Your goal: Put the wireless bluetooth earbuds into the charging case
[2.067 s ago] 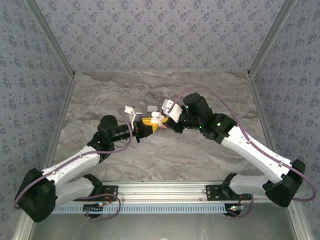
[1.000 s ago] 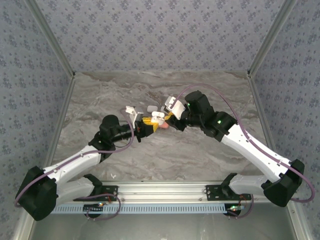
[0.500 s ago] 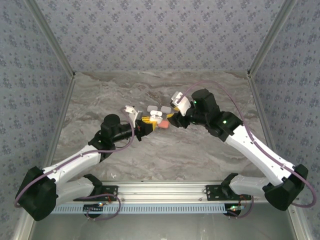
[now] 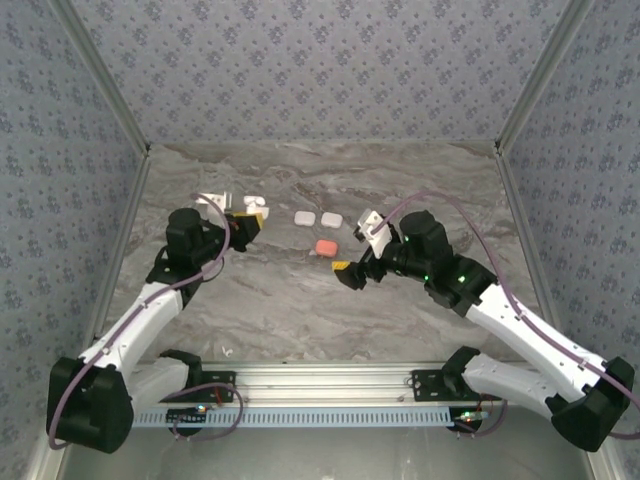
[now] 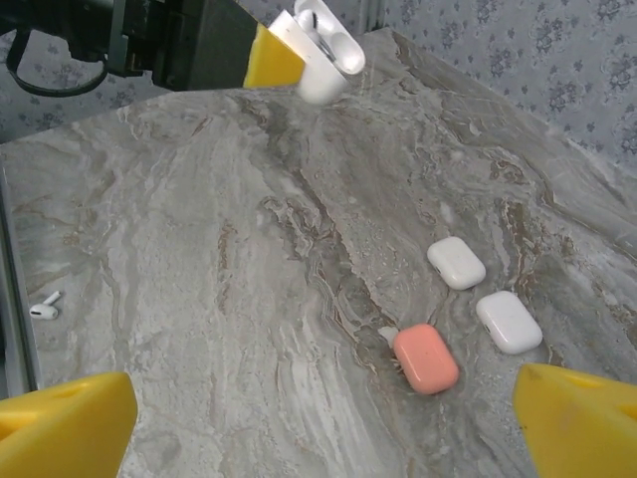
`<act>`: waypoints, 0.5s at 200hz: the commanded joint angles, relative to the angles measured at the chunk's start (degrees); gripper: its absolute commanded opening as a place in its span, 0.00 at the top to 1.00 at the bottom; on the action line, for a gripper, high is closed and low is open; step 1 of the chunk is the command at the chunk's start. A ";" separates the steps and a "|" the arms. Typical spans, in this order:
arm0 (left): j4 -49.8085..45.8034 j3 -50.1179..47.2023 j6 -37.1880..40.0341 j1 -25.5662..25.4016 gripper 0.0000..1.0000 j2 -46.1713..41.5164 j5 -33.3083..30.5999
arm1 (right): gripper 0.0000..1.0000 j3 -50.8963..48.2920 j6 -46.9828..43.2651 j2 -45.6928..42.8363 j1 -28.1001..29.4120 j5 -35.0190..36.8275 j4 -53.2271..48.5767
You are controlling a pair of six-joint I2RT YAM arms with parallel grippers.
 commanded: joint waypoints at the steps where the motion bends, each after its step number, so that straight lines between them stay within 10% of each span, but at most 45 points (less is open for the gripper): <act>1: -3.00 1.99 -0.39 1.87 1.00 -2.54 1.90 | 0.00 0.32 0.29 -1.44 -0.86 0.00 3.56; 100: -10.73 5.67 0.77 8.07 1.00 -3.76 1.10 | 0.00 -3.09 -1.08 10.50 3.93 -9.75 13.43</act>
